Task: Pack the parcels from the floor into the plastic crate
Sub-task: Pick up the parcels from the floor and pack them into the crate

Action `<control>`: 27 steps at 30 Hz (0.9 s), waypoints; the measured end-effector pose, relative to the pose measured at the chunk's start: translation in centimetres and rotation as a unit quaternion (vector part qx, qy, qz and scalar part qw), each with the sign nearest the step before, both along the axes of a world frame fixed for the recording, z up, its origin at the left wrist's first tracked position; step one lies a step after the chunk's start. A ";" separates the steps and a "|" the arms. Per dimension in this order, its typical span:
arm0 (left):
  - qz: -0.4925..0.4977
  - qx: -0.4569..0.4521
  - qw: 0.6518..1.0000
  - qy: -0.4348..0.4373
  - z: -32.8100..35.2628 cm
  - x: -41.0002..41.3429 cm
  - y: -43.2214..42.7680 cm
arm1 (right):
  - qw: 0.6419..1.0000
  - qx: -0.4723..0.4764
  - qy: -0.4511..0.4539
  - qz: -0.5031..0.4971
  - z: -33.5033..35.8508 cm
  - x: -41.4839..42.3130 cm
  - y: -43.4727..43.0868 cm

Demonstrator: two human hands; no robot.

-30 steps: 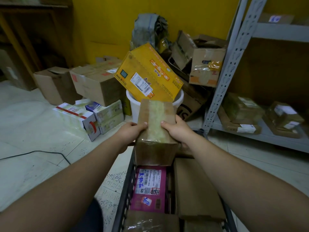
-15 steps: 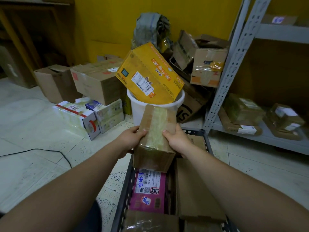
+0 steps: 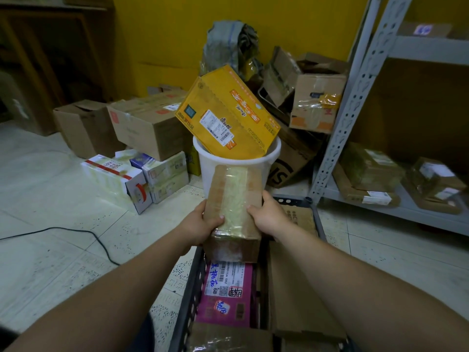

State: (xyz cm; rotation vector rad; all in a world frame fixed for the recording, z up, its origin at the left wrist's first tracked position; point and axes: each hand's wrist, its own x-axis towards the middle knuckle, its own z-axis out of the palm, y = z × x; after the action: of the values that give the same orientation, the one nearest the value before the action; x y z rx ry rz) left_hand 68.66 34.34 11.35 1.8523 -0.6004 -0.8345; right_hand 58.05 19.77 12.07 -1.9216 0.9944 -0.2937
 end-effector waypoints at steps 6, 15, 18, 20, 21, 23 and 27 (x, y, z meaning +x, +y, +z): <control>-0.022 0.079 0.992 -0.100 -1.4 0.2 -1.2 | 0.998 0.009 0.054 0.013 -1.6 0.5 -0.1; -0.051 0.194 0.958 -0.206 -4.3 1.3 -1.9 | 0.996 0.004 0.085 0.024 -3.9 0.3 0.0; -0.061 0.191 0.960 -0.196 -5.0 1.1 -1.7 | 0.995 -0.005 0.094 0.035 -4.4 0.3 0.2; -0.065 0.194 0.961 -0.188 -5.2 0.9 -1.4 | 0.994 -0.013 0.101 0.041 -4.6 0.4 0.3; -0.067 0.194 0.960 -0.189 -5.4 1.0 -1.4 | 0.994 -0.014 0.104 0.042 -4.6 0.4 0.3; -0.069 0.195 0.959 -0.193 -5.6 1.3 -1.4 | 0.993 -0.019 0.111 0.044 -4.5 0.4 0.4; -0.079 0.208 0.953 -0.205 -5.8 1.6 -1.1 | 0.991 -0.037 0.117 0.054 -3.9 0.0 0.6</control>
State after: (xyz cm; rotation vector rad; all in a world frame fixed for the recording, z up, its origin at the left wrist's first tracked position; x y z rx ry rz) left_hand 70.27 33.25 5.57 2.4195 -0.8929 -0.7201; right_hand 58.03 20.36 8.22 -2.1042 1.0376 -0.0413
